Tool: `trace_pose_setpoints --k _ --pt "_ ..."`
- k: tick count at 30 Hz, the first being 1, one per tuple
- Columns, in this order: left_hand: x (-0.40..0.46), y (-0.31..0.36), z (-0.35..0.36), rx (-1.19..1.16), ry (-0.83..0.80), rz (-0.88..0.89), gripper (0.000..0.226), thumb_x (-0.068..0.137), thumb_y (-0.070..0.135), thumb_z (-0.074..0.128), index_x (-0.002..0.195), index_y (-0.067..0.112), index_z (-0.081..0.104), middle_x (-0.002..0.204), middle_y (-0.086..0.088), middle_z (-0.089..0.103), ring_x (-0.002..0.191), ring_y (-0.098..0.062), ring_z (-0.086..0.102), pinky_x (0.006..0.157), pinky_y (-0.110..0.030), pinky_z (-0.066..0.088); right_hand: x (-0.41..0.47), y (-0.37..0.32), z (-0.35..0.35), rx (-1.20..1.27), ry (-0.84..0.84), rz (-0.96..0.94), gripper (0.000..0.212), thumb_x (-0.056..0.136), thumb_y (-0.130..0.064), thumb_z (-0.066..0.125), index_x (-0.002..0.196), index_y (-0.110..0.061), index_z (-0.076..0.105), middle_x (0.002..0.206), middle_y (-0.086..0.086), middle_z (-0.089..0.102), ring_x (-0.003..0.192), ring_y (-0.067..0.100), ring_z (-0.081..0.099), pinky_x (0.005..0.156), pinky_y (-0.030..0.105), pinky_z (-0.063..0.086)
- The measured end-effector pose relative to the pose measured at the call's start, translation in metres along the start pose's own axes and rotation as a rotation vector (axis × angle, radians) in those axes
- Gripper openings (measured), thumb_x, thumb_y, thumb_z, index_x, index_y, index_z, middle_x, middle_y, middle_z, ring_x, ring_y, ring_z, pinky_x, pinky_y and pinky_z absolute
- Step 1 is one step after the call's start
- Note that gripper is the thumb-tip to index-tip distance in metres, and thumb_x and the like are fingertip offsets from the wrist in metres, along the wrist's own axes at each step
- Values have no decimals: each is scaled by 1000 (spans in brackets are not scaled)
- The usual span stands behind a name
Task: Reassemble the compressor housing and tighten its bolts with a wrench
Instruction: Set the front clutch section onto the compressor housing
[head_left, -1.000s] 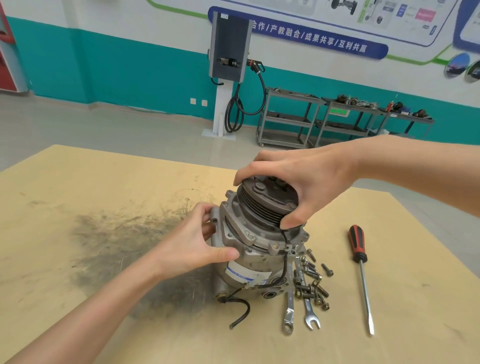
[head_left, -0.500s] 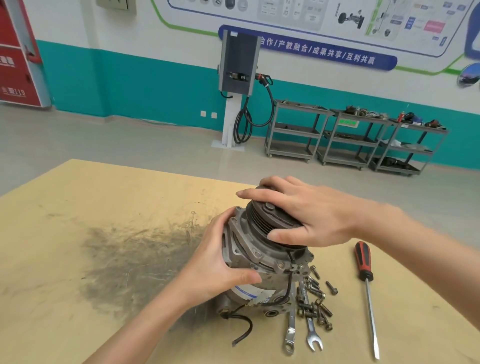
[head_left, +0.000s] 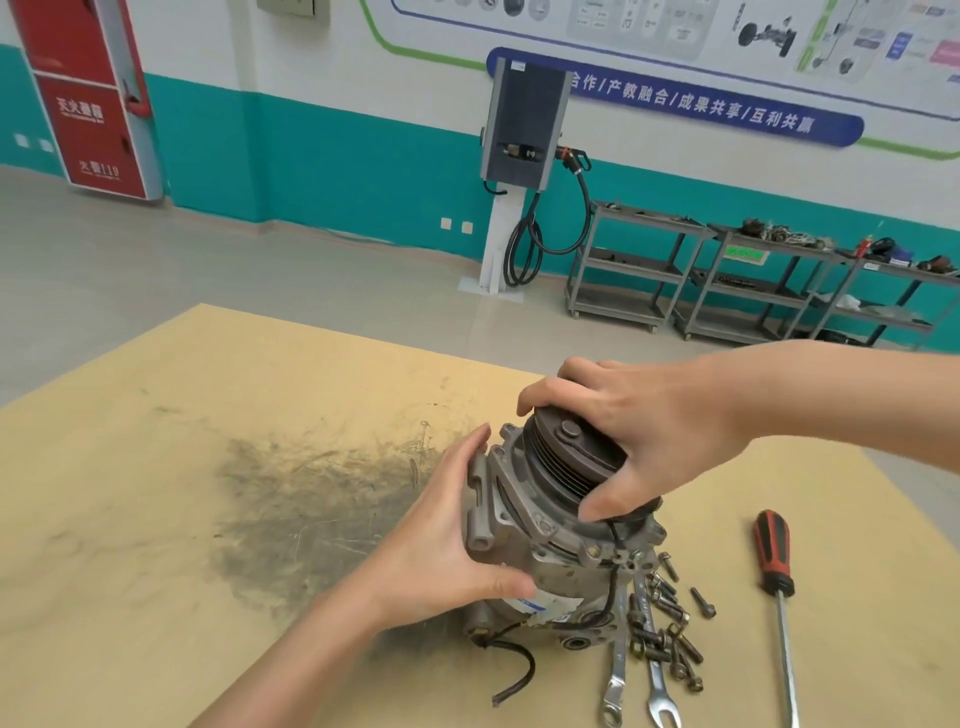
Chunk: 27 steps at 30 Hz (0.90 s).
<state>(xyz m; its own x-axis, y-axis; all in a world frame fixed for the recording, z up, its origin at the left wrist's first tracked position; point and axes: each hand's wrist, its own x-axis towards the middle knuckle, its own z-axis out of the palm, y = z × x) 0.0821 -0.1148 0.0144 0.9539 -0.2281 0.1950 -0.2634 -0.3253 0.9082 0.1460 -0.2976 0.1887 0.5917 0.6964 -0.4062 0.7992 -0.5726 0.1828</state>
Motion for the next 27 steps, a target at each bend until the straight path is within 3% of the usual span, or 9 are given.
trace_pose_setpoints --k 2,4,6,8,13,18,20,23,27 --pt "-6 -13 2 -79 -5 -18 144 43 75 82 150 46 -11 158 32 -1 145 12 5 121 -29 15 2 0 -1 11 -21 -4 79 73 -75 55 130 -50 6 122 -1 31 112 23 41 94 44 47" --pt "-9 -24 6 -133 -32 -61 146 40 74 84 146 52 -15 156 34 -1 143 15 7 117 -21 15 4 0 -1 15 -25 -12 75 74 -73 56 128 -51 8 119 -2 32 109 23 44 92 42 47" --pt "-10 -29 11 -172 -91 -91 135 43 63 91 133 70 -10 146 45 18 134 20 27 108 -9 25 7 -1 -2 8 -19 -18 72 74 -73 54 126 -49 10 116 -2 33 105 23 46 90 42 48" --pt "-7 -31 19 -192 -116 -63 125 50 46 94 126 74 -1 131 48 38 125 20 41 101 -5 34 9 -3 -3 -5 -3 -31 70 72 -74 50 124 -48 12 113 -1 34 103 24 46 89 43 49" --pt "-4 -36 30 -246 -14 -5 112 54 34 96 136 53 22 130 20 59 125 -1 55 109 -35 43 14 -8 -3 -35 46 -79 66 74 -74 45 124 -47 13 109 -1 36 100 23 45 86 44 49" --pt "5 -37 27 -238 -3 67 87 58 25 92 125 55 45 124 11 66 119 -10 61 100 -28 49 17 -8 -5 -32 78 -133 64 77 -71 49 124 -44 15 108 1 37 95 24 47 80 38 50" --pt "7 -37 27 -251 31 66 78 58 27 93 121 48 53 122 6 68 117 -14 63 101 -38 50 16 -7 -4 -35 91 -146 64 77 -71 50 124 -43 16 108 0 38 94 22 47 78 35 49" --pt "8 -38 30 -223 78 51 74 56 32 93 118 45 56 119 4 69 115 -16 64 100 -50 50 13 -5 -3 -39 104 -150 66 74 -71 46 125 -42 16 107 0 37 95 23 47 79 35 48" --pt "10 -37 32 -151 117 60 74 53 39 92 117 48 54 117 10 69 113 -11 64 98 -44 51 9 -2 -1 -37 116 -152 68 73 -70 47 126 -40 16 106 -1 37 94 23 47 79 35 47"
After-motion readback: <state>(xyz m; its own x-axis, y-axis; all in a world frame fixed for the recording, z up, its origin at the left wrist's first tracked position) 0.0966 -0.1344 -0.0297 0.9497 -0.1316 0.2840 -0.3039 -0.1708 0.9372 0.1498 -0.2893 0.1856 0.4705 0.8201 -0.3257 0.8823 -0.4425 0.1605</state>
